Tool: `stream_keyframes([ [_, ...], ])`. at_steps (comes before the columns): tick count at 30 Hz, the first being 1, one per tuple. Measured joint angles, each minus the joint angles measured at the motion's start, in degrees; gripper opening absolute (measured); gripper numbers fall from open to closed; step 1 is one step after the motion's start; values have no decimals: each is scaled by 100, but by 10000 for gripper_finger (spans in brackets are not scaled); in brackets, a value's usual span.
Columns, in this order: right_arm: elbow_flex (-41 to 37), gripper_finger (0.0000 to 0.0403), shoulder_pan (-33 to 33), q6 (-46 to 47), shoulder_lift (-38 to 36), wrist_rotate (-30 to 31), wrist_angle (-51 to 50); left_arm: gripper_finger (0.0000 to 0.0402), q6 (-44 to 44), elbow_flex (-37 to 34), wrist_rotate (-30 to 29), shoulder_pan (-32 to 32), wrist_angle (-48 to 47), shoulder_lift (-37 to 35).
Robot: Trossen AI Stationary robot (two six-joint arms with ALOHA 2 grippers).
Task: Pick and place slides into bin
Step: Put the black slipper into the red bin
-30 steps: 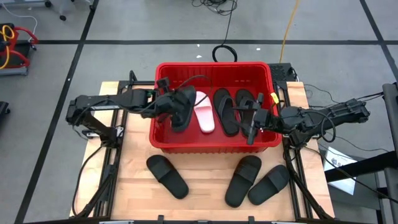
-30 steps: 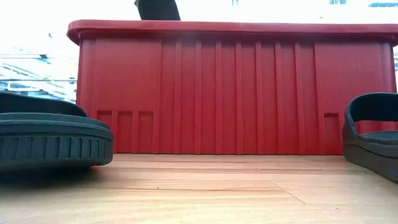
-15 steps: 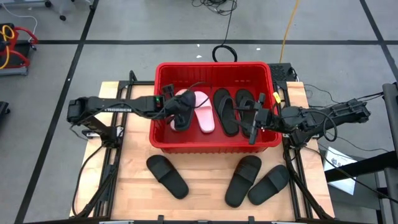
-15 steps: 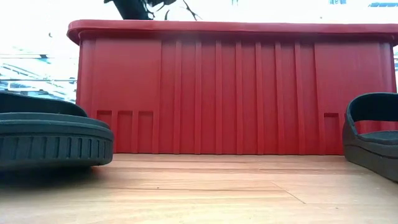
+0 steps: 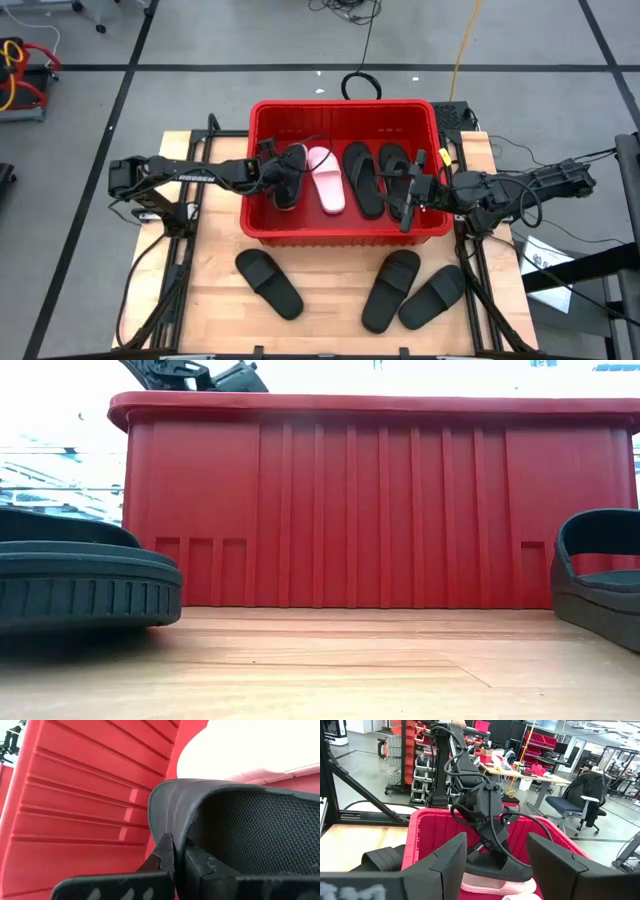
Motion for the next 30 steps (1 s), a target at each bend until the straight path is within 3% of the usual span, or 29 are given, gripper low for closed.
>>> stream_keyframes([
  [11, 0, 196, -7, -1, 0, 2, 2, 3, 16, -19, 328, 195, 48, -4],
  [30, 0, 196, -7, 0, 0, 2, 2, 21, -2, -19, 356, 204, 30, -4],
])
